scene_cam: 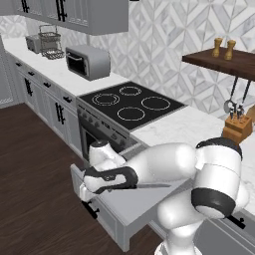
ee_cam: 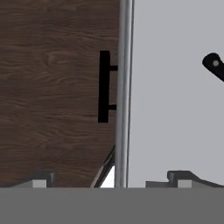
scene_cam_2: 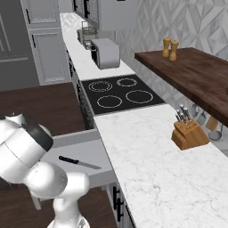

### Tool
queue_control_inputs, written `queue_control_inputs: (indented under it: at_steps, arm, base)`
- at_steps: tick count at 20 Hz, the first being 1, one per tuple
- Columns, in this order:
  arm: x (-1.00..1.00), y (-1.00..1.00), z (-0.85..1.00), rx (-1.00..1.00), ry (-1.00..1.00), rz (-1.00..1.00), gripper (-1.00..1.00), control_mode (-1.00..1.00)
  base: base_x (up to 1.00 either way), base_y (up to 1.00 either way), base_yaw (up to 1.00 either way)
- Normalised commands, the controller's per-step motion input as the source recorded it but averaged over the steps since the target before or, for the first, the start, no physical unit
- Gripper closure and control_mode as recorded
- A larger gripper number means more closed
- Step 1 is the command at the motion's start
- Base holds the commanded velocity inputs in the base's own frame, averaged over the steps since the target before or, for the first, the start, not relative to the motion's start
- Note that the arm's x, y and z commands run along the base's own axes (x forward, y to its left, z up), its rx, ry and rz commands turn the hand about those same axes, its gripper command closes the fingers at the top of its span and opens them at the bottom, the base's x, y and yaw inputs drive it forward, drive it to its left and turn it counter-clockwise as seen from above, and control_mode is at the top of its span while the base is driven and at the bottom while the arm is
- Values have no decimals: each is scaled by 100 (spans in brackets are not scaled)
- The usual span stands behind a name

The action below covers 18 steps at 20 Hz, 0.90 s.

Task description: Pick up the knife from the drawer and place it on the cutting board. Then place the meat from the plate to the cutting board.

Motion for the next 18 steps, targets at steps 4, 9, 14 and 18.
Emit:
queue_control_inputs:
  at_steps: [4, 9, 14, 18]
  arm:
    - [0, -64, 24, 0, 2, 9, -100, -100]
    - [11, -52, 1, -1, 0, 20, -100, -100]
    - [26, -31, 1, -1, 3, 19, -100, -100]
    - [44, -3, 0, -10, 11, 14, -100, -100]
  base:
    - [0, 0, 0]
    - [0, 0, 0]
    - [0, 0, 0]
    - [0, 0, 0]
